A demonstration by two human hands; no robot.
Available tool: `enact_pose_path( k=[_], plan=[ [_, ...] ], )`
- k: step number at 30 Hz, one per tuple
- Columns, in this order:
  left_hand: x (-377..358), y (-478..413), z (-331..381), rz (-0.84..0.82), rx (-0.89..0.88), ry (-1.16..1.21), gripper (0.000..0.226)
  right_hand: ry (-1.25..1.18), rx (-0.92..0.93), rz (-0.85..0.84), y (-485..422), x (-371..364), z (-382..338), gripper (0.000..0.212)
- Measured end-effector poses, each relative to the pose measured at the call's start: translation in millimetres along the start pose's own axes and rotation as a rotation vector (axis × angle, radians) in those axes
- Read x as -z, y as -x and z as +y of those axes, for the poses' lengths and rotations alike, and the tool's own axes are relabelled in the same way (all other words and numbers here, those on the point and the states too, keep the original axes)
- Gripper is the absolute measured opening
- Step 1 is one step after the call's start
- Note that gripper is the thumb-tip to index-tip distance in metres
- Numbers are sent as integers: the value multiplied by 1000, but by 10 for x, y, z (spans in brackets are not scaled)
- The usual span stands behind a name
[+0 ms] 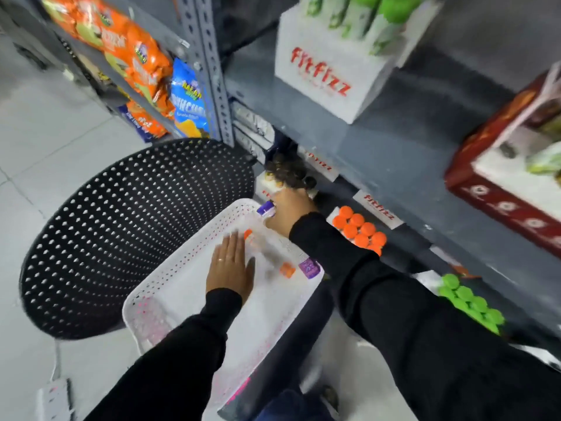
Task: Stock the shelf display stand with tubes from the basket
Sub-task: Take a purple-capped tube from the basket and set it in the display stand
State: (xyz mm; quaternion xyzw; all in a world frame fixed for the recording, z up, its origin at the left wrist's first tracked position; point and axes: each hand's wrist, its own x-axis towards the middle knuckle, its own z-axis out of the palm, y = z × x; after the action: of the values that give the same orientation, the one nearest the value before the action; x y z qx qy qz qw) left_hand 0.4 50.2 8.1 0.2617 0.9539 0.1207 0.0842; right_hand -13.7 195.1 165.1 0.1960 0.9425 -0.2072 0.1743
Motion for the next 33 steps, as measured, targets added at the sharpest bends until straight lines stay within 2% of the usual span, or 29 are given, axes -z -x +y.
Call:
enact_pose_path(
  k=[1,3,7,9,11,14,18,22,27,33],
  plan=[
    [167,-182,198,54,-43,38,64,3,-2,43,62,224,54,11],
    [507,-529,643,165,-157,91,58,-1,-40,87,229,681,168,26],
    [969,-870,1514,296,-361,173,51,75,-66,217,689,1554,436,27],
    [1086,-878,1830,320,-443,134,51,146,-74,326,948,1909,584,27],
    [1140,-880,2055,332,-522,103,52,154,-107,394,1162,2188,714,36],
    [1273,-880,2413,279,-631,85,52,94,-149,484,1435,2472,879,38],
    [1211,-952,2754,99,-562,10,53,26,-172,570,1572,2608,1016,33],
    [1124,-963,2839,-38,-522,-64,57,-41,-206,586,1637,2605,1097,34],
    [1135,-986,2819,-31,-545,-88,60,-53,-196,543,1735,2574,1114,35],
    [1140,-968,2828,3,-541,-83,57,-54,-148,447,1845,2617,1130,26]
  ],
)
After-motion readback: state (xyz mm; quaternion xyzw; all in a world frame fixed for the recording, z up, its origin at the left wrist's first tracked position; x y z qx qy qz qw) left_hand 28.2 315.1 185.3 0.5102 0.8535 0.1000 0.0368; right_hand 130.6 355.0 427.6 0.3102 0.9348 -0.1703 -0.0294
